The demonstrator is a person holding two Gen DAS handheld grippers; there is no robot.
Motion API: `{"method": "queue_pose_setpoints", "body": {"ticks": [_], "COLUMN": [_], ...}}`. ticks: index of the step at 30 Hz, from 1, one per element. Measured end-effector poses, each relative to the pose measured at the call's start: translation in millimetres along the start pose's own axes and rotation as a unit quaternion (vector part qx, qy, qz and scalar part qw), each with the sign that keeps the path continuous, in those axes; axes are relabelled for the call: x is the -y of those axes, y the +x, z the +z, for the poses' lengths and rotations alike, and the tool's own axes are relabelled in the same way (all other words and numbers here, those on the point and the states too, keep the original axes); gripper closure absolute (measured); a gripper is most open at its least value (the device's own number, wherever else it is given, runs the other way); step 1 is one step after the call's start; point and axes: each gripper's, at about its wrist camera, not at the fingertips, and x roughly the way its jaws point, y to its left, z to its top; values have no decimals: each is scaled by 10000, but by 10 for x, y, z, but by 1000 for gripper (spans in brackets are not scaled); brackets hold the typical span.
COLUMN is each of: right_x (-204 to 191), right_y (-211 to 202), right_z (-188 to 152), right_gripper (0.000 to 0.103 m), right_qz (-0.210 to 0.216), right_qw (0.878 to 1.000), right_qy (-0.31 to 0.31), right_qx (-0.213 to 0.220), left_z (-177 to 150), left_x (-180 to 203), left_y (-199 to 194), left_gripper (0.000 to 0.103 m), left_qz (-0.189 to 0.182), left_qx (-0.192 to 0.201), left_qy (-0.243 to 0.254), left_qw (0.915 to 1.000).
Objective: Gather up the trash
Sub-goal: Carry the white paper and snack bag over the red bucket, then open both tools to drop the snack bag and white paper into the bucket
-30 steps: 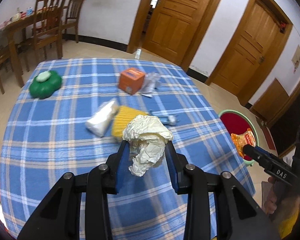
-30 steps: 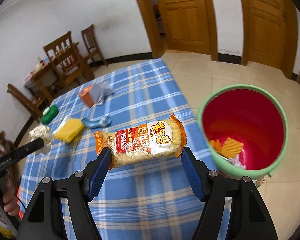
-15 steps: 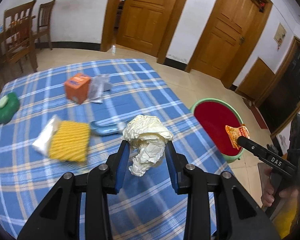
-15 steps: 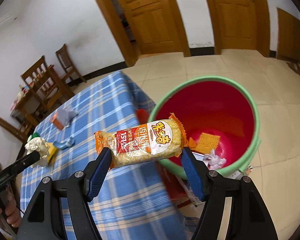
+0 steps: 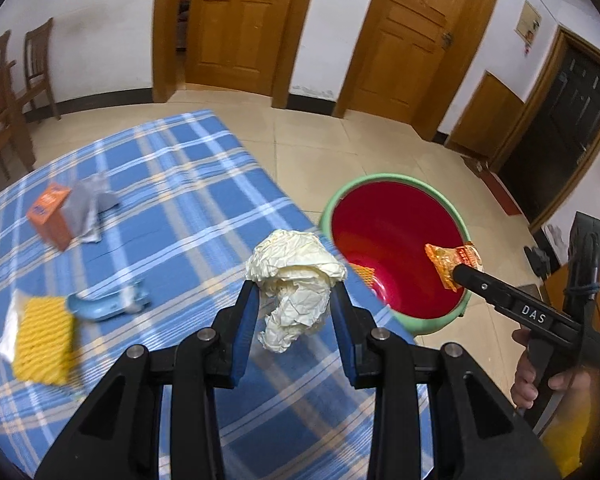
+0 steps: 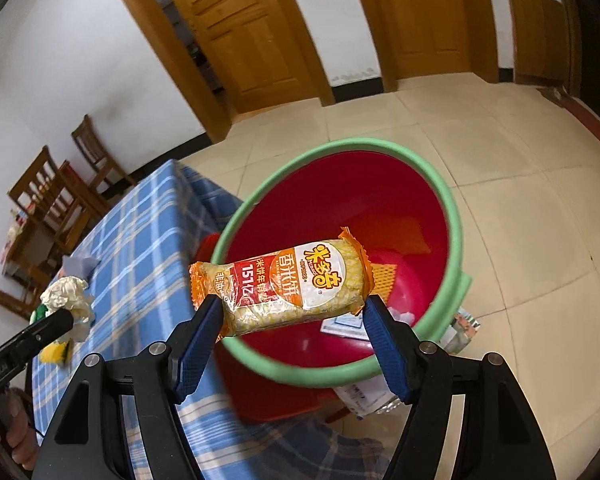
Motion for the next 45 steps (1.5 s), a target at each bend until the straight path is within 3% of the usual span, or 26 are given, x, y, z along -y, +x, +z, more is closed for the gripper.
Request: {"method": "queue_pose_setpoints", "body": {"ticks": [10, 30, 32, 35, 45], "right_x": [294, 494, 516, 530, 489], "right_y": [77, -62, -79, -98, -141], "right_z": [69, 105, 97, 92, 86], "right_gripper": [29, 29, 29, 29, 29], "right_qz": [-6, 55, 61, 56, 93], "right_qw": [9994, 9981, 9980, 9979, 9978], "right_qy": [339, 562, 580, 594, 583], "right_qx": [2, 254, 262, 269, 289], "left_z": [113, 211, 230, 242, 230], "left_x": [348, 844, 852, 855, 801], "left_y": [345, 806, 822, 826, 729], "left_gripper": [66, 66, 56, 50, 46], "left_qz": [-162, -433, -436, -455, -474], "left_qx": [-237, -557, -538, -527, -474], "left_qy": [371, 855, 847, 810, 658], "left_qw": [9989, 9938, 9940, 9943, 9956]}}
